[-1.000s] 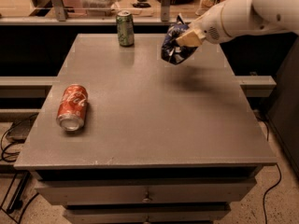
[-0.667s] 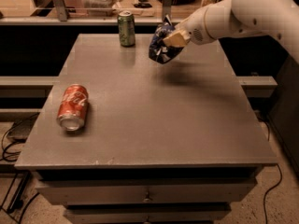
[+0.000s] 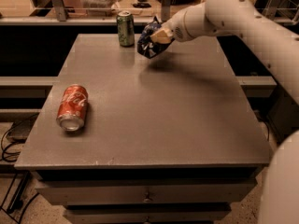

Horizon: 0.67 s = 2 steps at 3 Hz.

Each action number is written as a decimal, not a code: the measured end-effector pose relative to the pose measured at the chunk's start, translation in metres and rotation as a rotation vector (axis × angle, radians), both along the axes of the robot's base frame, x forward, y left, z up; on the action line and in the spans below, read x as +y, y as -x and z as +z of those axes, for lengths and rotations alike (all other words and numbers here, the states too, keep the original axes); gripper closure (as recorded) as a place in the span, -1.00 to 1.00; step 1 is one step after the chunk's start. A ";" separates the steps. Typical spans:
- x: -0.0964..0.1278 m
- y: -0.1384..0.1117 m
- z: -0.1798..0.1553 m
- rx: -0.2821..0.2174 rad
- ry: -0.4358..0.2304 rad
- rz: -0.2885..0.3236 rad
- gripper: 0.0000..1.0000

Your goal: Move blue chip bag near green can

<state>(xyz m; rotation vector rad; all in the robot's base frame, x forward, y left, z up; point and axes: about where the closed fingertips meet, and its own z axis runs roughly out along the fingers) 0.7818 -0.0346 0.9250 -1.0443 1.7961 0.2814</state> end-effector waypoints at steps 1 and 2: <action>0.002 -0.025 -0.005 0.007 -0.031 -0.028 -0.45; 0.014 -0.031 -0.006 0.014 -0.065 -0.015 -0.90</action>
Offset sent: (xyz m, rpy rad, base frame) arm 0.0373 0.0221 -0.0013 0.1068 0.0156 -0.0059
